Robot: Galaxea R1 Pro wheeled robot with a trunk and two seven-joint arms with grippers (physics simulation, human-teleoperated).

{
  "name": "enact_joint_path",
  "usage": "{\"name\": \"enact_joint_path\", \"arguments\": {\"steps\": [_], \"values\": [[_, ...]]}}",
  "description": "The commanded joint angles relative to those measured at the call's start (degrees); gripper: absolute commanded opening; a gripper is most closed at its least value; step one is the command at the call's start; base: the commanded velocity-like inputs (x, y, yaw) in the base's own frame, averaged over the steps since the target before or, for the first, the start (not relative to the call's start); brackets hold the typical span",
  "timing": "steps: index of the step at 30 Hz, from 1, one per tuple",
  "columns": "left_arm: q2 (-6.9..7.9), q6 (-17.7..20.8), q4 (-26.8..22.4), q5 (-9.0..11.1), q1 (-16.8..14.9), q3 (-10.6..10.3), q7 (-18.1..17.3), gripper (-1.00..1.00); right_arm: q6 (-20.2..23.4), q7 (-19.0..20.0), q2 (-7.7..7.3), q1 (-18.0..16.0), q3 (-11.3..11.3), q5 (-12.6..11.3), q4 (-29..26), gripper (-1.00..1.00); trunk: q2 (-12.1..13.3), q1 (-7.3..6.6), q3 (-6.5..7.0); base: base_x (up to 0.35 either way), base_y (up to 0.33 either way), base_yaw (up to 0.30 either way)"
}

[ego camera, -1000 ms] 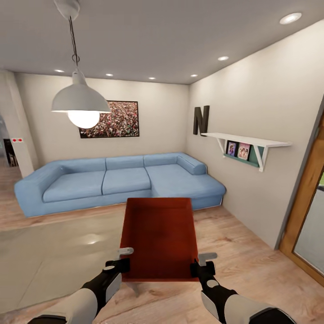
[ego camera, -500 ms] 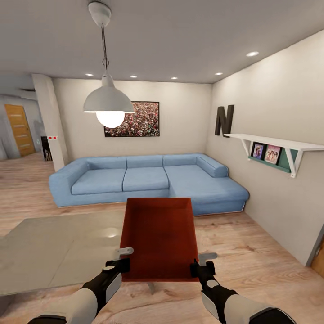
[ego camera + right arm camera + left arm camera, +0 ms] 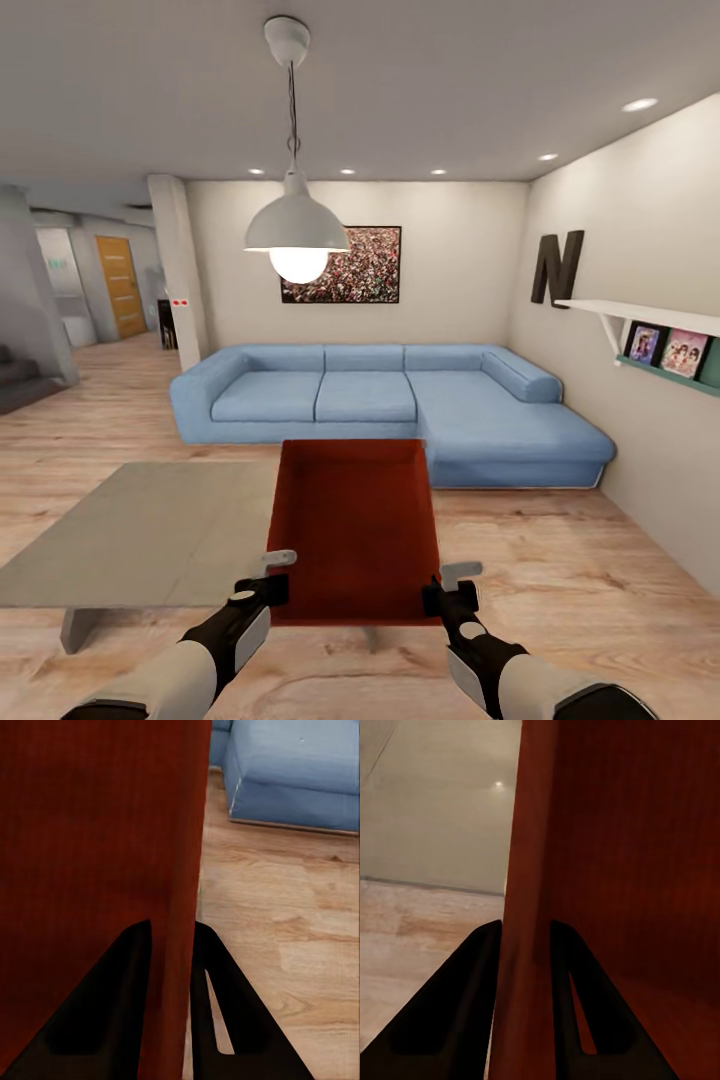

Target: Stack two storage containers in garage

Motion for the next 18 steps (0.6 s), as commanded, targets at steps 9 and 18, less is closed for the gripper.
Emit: {"name": "enact_joint_path", "arguments": {"steps": [9,18], "values": [[0.8,0.12,0.1,0.39,-0.04,0.77,1.67,-1.0,-0.48,-0.11,0.02,-0.07,-0.7,0.16,-0.15,-1.0,-0.08,0.01,-0.09,0.0,0.0,0.3],[0.81,0.12,0.1,0.39,-0.04,0.78,1.67,-1.0,-0.48,-0.11,0.02,-0.07,-0.7,0.16,-0.15,-1.0,-0.08,0.01,-0.09,0.0,0.0,0.3]]}}
